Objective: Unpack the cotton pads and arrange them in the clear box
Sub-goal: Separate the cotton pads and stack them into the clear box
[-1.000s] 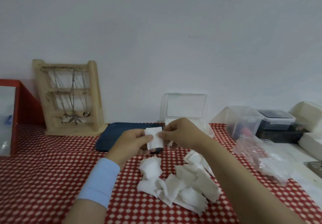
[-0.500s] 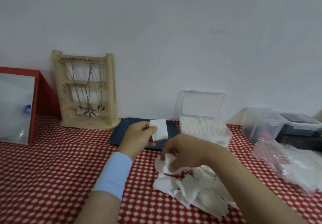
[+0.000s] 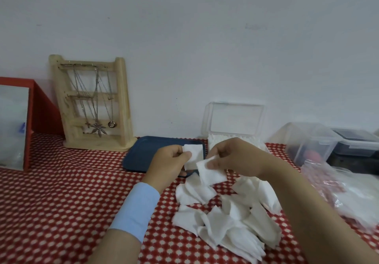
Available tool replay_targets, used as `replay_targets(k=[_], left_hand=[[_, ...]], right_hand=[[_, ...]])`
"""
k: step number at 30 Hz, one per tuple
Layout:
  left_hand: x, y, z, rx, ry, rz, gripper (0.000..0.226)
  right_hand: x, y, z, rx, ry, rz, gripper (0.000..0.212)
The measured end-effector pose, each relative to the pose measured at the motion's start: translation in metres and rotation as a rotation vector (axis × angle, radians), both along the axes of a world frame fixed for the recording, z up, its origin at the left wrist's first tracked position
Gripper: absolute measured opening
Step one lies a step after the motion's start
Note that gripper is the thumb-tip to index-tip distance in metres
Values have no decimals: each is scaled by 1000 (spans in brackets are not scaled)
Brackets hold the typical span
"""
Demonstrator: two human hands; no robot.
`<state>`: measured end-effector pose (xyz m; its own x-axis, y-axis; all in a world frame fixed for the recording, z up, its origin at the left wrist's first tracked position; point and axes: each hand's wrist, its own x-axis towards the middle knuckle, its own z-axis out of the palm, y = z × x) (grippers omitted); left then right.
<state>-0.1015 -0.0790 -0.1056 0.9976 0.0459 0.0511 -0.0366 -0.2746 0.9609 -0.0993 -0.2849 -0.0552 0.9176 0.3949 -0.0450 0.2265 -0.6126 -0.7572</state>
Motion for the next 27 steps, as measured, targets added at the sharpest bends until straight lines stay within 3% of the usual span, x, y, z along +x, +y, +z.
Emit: replay_targets(k=[6,10,16,20,25,27], left_hand=[[-2,-6,0,-147,89,-38,15],[-5,-5,4,-270,136,-66,16],[-5,-6,7,-20,78,-113,22],[-11,-10,12,-92,135,-227,22],[-11,-11,16,-291,223,-240,30],[-12,-9,17,-275,199,-273,24]], right_hand=[[2,-2,-1,244,47,-124,4],[4,-6,-4,102,-36,-105,16],[-4,0,10,65,-197,57,28],[-4,7,7,-15,-315,43,50],[-1,10,3,-27,-390,2,56],[-1,12,2,-57,-412,-38,60]])
